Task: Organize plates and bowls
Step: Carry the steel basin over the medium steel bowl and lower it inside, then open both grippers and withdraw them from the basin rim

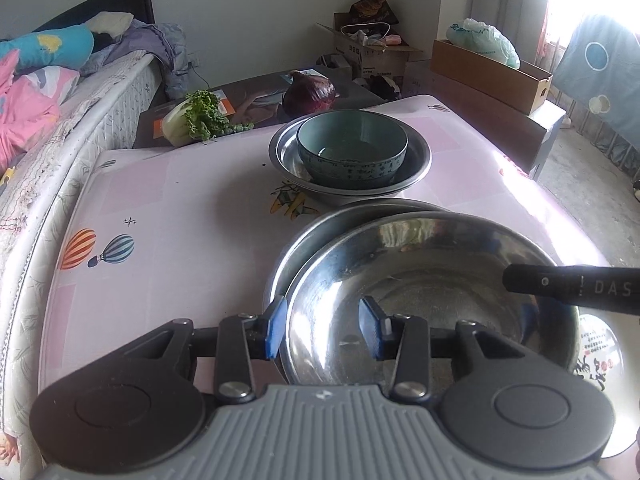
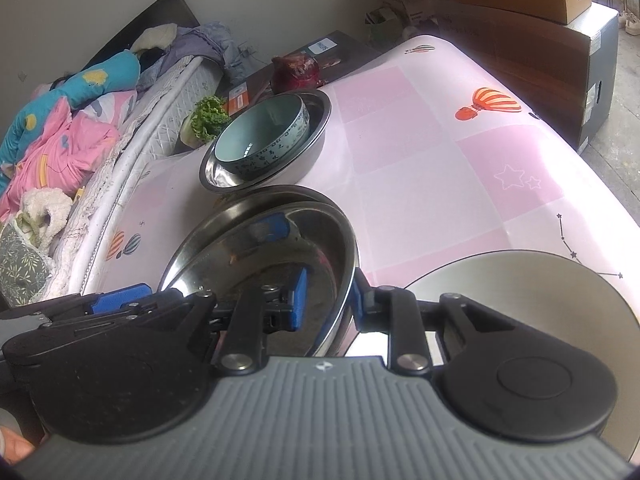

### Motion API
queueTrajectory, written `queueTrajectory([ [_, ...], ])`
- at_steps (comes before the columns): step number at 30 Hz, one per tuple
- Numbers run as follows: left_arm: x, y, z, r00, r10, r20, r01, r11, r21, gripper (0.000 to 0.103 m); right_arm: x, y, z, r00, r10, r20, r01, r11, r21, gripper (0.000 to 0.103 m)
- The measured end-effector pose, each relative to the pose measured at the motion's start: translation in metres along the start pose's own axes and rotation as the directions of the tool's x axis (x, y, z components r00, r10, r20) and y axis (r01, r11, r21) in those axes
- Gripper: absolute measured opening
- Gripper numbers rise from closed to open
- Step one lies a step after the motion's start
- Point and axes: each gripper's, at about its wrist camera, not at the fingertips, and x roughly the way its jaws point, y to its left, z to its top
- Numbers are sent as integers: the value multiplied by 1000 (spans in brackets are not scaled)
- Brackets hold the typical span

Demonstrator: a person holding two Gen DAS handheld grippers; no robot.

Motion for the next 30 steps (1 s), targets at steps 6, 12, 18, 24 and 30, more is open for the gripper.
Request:
queueTrajectory([
  [6,-8,1,-1,1000,-1,30,1,1000,-7,43,4,-1,4,1000,-7,17,7,1000,7,26],
  [12,-26,2,-11,998,-20,53,21,1000,-19,53,-13,-10,4,997,24,70,-28,998,49,35],
  [18,-45,6,-27,997,-37,66,40,998,-52,58,-23,-15,1,996,23,92,-29,998,56,35],
  [24,-56,24,-47,999,-4,53,9,996,-90,58,-1,3,-6,999,3,32,-3,1000,-2,37],
  [30,-61,46,-61,999,22,31,-18,991,-136,60,-7,5,-6,997,-29,73,30,999,-17,37],
])
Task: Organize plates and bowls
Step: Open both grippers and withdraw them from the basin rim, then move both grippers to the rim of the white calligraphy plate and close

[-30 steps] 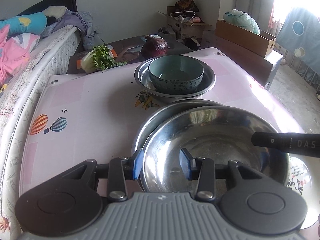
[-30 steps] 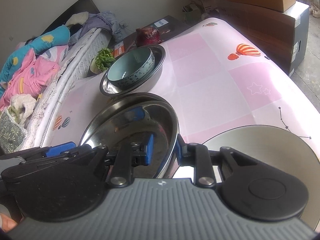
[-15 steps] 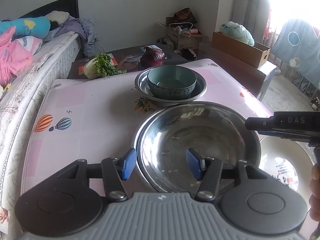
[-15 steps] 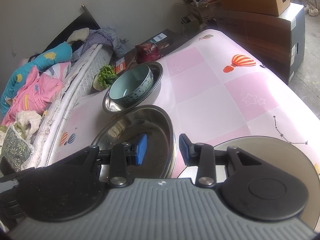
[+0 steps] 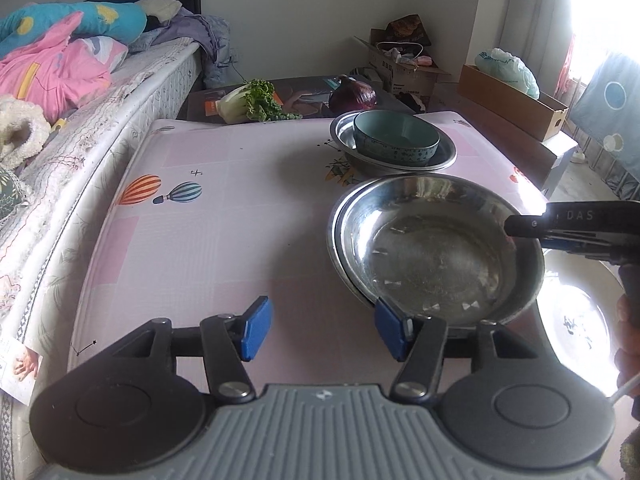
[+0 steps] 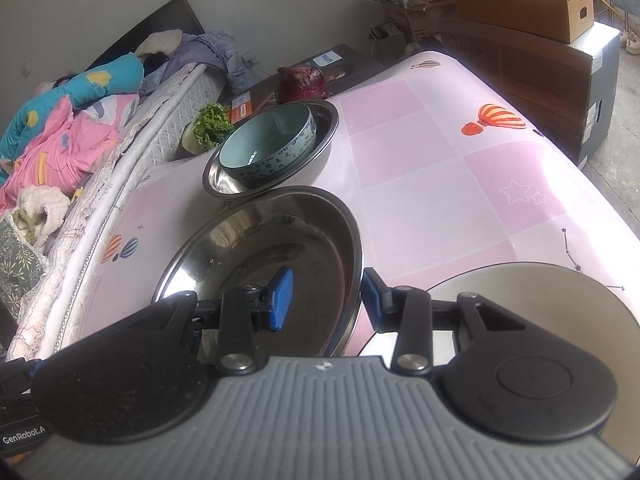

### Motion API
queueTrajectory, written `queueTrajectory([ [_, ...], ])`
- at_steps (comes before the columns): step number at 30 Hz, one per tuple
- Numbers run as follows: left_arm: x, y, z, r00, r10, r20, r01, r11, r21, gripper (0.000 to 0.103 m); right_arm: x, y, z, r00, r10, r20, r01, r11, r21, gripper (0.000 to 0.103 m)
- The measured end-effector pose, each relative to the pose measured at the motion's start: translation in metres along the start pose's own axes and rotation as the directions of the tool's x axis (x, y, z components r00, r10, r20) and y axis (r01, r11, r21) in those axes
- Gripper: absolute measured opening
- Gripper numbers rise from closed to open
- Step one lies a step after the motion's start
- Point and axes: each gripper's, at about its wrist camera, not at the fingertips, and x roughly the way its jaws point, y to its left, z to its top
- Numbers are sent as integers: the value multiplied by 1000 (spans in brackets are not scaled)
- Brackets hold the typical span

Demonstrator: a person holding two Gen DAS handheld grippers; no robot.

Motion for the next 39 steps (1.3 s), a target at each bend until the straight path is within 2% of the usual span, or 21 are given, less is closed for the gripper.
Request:
queueTrajectory([
  [4,-1,10,-6,1000,9,-7,-10,1000,-24,63,0,-6,1,1000,9,-4,-9,1000,23,38],
  [9,0,17,-12,1000,4,-20,-6,998,-55,63,1,5,-5,999,29,-14,-29,1000,3,38],
  [16,-3,12,-16,999,-27,-26,25,998,-52,63,-46,-23,-6,994,94,48,-98,991,86,38],
  [22,-4,-13,-23,995,-85,-46,84,996,-16,64,-100,-72,-25,990,108,88,-121,979,164,45],
  [27,-2,-45,-30,987,-139,-76,141,990,28,65,-129,-116,-47,992,45,114,-71,970,234,48],
  [33,3,-78,-34,970,-223,-97,228,973,45,65,-135,-157,-71,994,-9,112,-26,951,307,48],
  [39,14,-104,-32,956,-273,-109,279,959,47,64,-123,-173,-76,995,-4,102,-30,945,326,48],
])
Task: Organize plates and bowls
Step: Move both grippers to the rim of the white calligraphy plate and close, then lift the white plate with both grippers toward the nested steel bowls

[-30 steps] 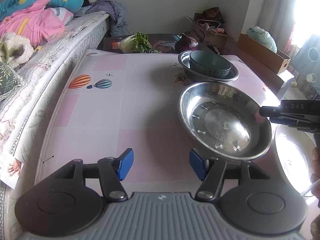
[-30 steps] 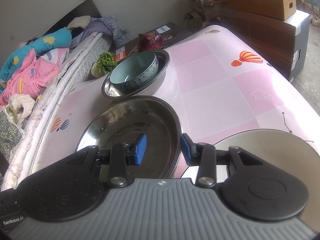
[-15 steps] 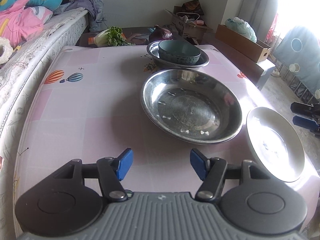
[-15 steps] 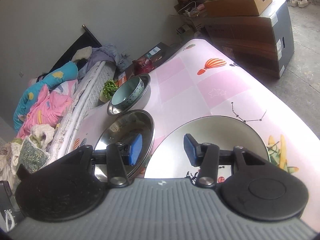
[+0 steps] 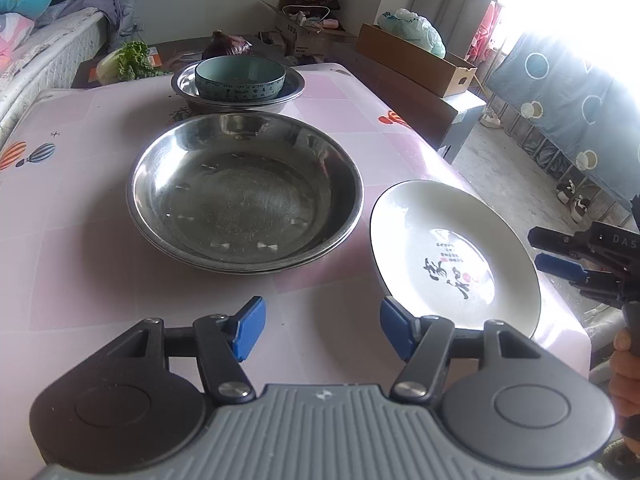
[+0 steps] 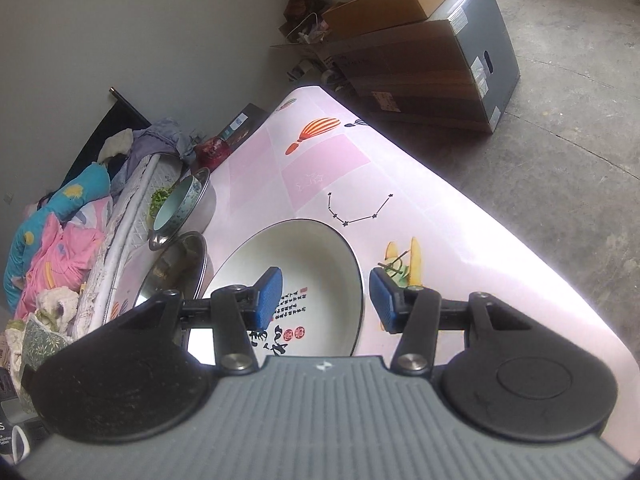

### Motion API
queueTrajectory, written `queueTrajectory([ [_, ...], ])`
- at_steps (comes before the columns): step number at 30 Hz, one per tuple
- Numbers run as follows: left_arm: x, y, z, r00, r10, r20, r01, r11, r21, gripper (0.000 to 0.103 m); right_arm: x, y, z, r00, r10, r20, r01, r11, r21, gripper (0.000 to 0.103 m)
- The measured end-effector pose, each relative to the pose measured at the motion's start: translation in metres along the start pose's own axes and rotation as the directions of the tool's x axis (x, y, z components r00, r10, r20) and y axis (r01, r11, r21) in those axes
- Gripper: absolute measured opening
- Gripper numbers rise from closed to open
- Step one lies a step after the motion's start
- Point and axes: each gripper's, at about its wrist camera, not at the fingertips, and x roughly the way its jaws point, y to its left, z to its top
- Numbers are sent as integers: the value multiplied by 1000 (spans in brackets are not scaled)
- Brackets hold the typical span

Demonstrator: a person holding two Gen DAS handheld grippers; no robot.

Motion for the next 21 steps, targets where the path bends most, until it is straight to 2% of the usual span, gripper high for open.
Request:
queueTrajectory([
  [5,15,-12,7,999,-35,-21,36,999,7,62,17,-5,4,1000,0,-11,0,1000,16,48],
  [8,24,-17,9,998,-49,-32,50,999,12,56,27,-8,5,1000,7,-26,-6,1000,25,48],
  [14,44,-24,15,996,-66,-65,68,998,16,36,43,-7,5,998,27,-50,-26,999,20,44],
  [18,53,-30,17,993,-88,-81,90,996,23,20,50,-5,6,997,36,-70,-36,999,11,33],
  [21,55,-34,18,994,-81,-79,83,996,31,19,50,-1,5,997,19,-71,-21,1000,-20,31],
])
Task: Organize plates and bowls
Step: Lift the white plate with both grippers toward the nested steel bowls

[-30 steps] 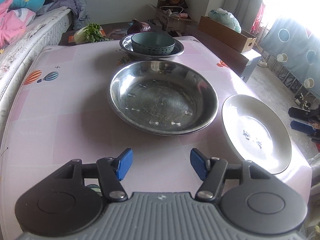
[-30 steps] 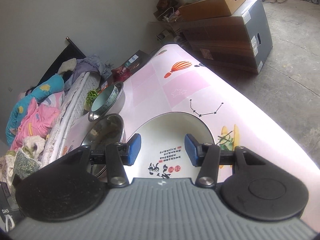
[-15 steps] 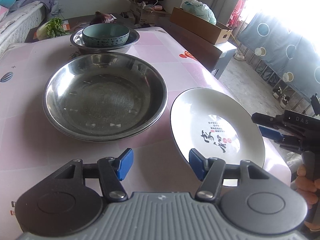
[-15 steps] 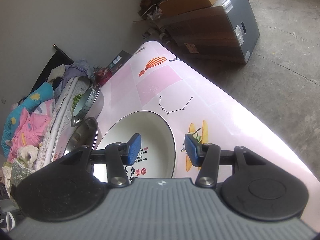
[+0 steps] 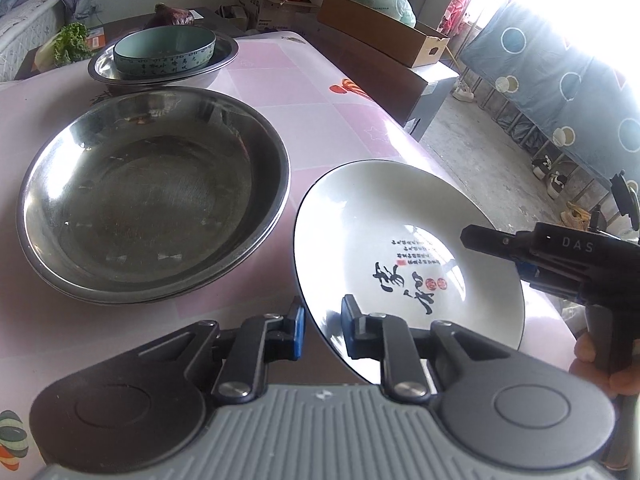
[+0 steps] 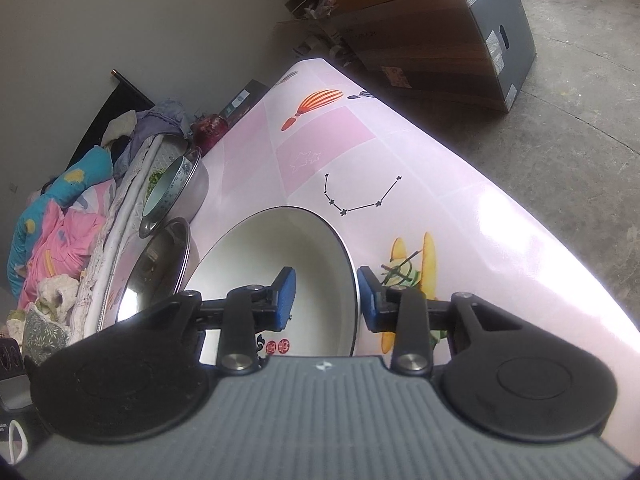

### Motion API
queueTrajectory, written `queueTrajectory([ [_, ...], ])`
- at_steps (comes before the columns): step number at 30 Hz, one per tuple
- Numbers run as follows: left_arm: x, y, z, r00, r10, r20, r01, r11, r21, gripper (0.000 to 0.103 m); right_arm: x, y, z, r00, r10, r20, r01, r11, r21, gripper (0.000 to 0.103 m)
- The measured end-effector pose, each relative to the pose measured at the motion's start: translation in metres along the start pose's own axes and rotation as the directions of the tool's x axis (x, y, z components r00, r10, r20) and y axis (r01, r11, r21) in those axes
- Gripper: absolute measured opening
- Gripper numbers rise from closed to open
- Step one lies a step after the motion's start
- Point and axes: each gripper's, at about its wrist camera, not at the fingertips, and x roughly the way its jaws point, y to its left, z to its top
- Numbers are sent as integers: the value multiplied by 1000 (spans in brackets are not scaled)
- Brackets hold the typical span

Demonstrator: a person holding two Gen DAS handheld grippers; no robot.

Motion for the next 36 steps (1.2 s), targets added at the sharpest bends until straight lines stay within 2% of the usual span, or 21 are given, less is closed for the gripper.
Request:
queueTrajectory([
  [11,-14,8,-13,1000,-8,-19,8,1000,-5,19,-16,8,-21,999,-13,-50,13,1000,9,31],
  [16,-30,14,-31,999,-23,-40,23,1000,0,19,-30,15,-42,997,-8,-76,10,999,31,32],
  [21,-54,28,-55,998,-23,-50,23,1000,-7,19,-38,35,-66,994,-12,-108,13,1000,3,33],
  [28,-96,68,-92,999,28,-18,-30,996,-87,20,-31,78,-100,985,33,-170,-42,998,-53,33],
  [34,-120,99,-109,994,106,24,-101,980,-169,22,-16,120,-119,970,73,-232,-102,988,-117,33],
  [36,-125,108,-113,993,113,35,-104,975,-196,22,-12,129,-123,968,78,-241,-114,983,-142,33],
])
